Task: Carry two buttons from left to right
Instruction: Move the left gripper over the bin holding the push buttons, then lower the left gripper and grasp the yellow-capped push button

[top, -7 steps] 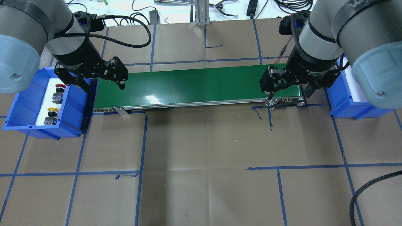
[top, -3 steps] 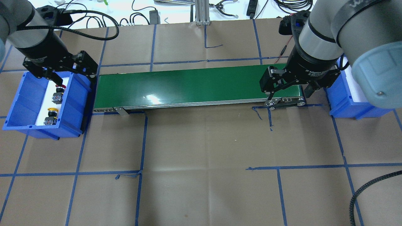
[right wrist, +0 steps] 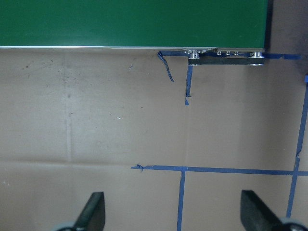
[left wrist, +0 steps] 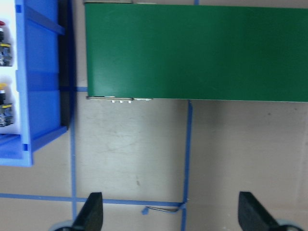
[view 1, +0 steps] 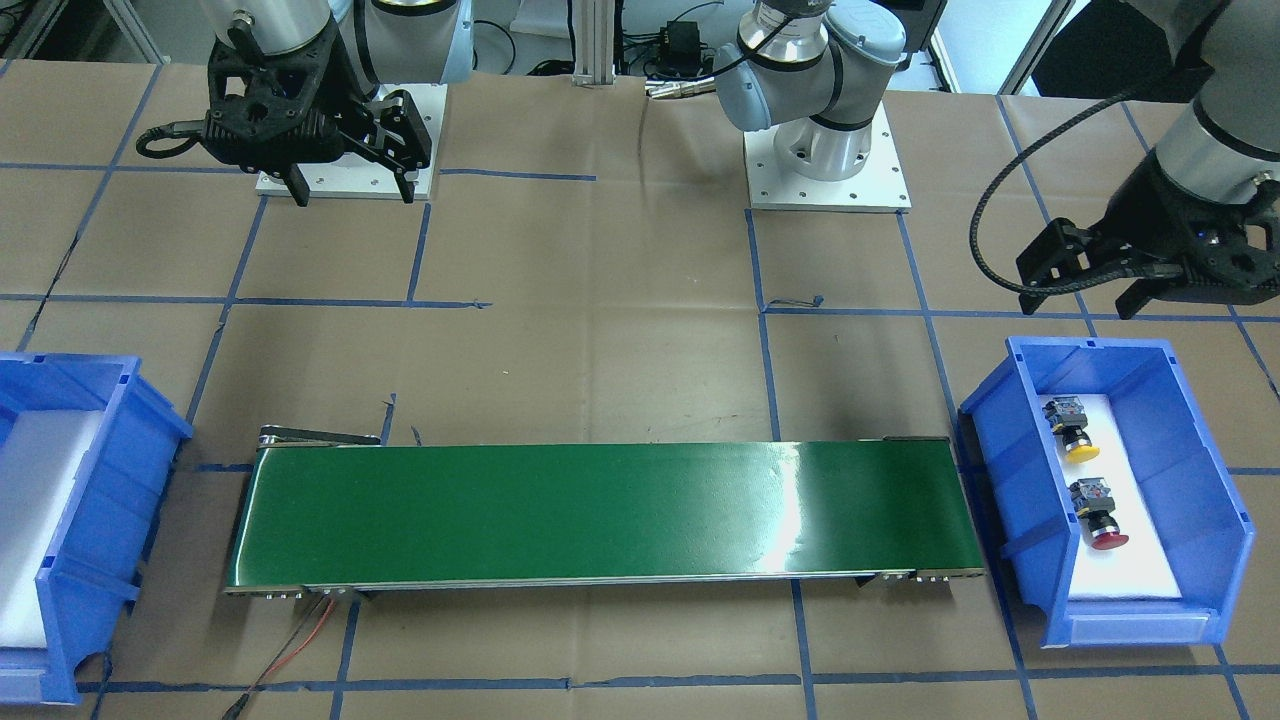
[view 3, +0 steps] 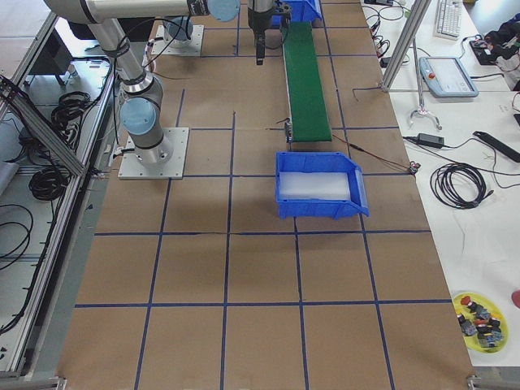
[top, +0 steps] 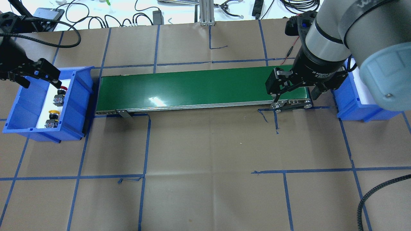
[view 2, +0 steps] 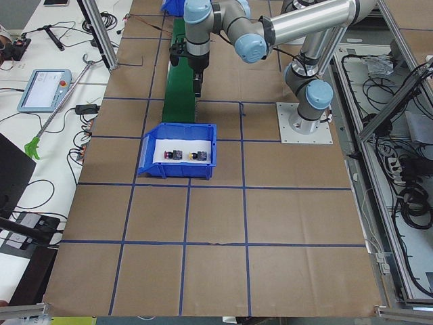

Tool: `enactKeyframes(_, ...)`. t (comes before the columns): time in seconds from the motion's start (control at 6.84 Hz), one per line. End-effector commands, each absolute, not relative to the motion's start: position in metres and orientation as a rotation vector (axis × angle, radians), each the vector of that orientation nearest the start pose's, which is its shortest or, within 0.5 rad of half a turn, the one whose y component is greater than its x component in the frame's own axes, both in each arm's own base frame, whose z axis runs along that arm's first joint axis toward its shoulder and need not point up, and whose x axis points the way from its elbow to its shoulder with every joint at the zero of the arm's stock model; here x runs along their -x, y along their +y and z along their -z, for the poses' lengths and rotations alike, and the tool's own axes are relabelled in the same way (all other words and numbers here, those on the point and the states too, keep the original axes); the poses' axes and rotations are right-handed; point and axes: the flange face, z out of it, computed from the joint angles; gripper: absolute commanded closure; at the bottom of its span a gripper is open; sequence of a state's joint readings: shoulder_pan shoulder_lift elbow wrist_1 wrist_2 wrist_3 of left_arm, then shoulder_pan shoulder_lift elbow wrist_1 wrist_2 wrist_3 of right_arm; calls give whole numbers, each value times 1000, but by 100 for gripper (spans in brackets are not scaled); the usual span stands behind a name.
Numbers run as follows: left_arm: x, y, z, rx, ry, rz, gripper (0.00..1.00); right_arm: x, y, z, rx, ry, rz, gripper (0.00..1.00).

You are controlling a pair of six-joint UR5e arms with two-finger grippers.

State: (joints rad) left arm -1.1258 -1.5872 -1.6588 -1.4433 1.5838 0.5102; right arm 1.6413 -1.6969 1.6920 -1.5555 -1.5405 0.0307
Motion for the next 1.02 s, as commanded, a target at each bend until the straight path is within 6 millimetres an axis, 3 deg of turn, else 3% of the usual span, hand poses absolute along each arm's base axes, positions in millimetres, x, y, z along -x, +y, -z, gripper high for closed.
enactKeyframes(0.0, -193, -495, -428, -122, 3127, -6, 0, -167, -427, -485, 62, 3111, -19, 0)
enactKeyframes(0.15, -221, -495, -414, -134, 3127, -4, 1, -167, -427, -485, 62, 3111, -19, 0)
enactKeyframes(0.29, -227, -501, -401, -130, 3131, -11, 1, -167, -427, -485, 62, 3111, -17, 0)
enactKeyframes(0.58, -227, -503, -354, -120, 3123, 26, 1, -167, -427, -483, 62, 3111, -26, 0)
enactKeyframes(0.88, -215, -490, -299, -76, 3099, 77, 1, -167, -427, -483, 62, 3111, -26, 0)
